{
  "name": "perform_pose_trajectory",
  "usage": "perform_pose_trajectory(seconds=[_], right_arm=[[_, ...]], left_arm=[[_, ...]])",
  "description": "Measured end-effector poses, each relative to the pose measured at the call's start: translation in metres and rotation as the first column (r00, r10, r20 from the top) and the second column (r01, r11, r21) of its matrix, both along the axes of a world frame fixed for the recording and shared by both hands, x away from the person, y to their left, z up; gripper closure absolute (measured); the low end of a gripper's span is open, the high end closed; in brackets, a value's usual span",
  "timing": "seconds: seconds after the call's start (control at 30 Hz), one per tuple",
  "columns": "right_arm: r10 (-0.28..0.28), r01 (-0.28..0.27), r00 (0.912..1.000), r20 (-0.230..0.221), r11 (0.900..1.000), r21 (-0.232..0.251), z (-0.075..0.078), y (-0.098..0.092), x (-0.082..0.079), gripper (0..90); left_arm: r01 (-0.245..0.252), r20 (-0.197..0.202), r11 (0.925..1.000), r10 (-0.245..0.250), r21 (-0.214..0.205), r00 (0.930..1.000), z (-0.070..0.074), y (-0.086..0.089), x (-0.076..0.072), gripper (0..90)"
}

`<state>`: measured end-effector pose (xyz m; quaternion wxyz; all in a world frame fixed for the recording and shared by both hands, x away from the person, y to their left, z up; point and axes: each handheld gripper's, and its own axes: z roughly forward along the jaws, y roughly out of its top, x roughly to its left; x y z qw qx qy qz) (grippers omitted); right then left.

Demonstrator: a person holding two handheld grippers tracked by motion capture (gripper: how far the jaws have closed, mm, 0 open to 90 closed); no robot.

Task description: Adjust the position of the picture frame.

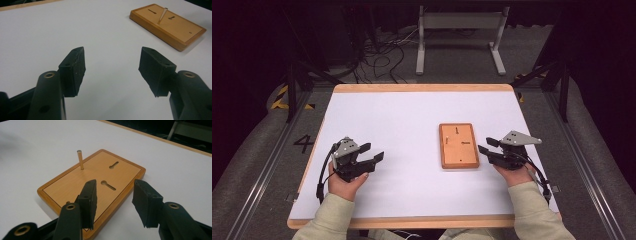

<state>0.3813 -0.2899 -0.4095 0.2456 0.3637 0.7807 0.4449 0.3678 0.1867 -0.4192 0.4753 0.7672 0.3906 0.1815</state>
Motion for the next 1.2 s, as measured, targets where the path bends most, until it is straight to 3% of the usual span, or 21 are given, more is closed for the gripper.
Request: perform_pose_trajectory(seconds=[0.33, 0.4, 0.53, 0.8, 1.0, 1.07, 1.2], right_arm=[[0.007, -0.007, 0.9999, 0.007, 1.0, 0.006, 0.001, 0.001, 0.001, 53.5], [0.008, -0.008, 0.9999, 0.011, 1.0, 0.005, 0.001, 0.001, 0.001, 53.4], [0.003, -0.004, 0.9999, 0.01, 1.0, 0.007, 0.001, 0.0, 0.001, 53.3], [-0.008, 0.008, 1.0, 0.004, 0.9999, 0.008, 0.0, -0.004, -0.001, 53.4], [-0.013, 0.013, 0.9999, 0.01, 0.9997, 0.019, 0.001, -0.005, -0.002, 53.2], [-0.009, 0.009, 0.9999, 0.013, 0.9997, 0.022, 0.002, -0.004, -0.001, 53.2], [-0.013, 0.014, 0.9994, -0.031, 0.9997, 0.019, 0.004, -0.002, 0.003, 57.1]], left_arm=[[-0.004, 0.019, 0.9997, 0.005, -0.025, 0.9998, 0.003, 0.004, -0.003, 38.2], [0.017, 0.035, 0.999, -0.016, -0.041, 0.9993, 0.003, 0.005, -0.004, 37.1], [0.037, 0.057, 0.9988, -0.035, -0.031, 0.9978, 0.002, 0.003, -0.003, 36.5], [0.034, 0.045, 0.999, -0.032, -0.03, 0.9985, 0.002, 0.002, 0.001, 36.5], [0.037, 0.042, 0.9964, -0.034, -0.075, 0.9985, 0.001, 0.003, 0.003, 36.5], [0.034, 0.031, 0.9936, -0.031, -0.108, 0.999, -0.002, 0.006, 0.006, 36.5], [0.012, 0.014, 0.9947, -0.011, -0.102, 0.9998, -0.004, 0.007, 0.008, 36.4]])
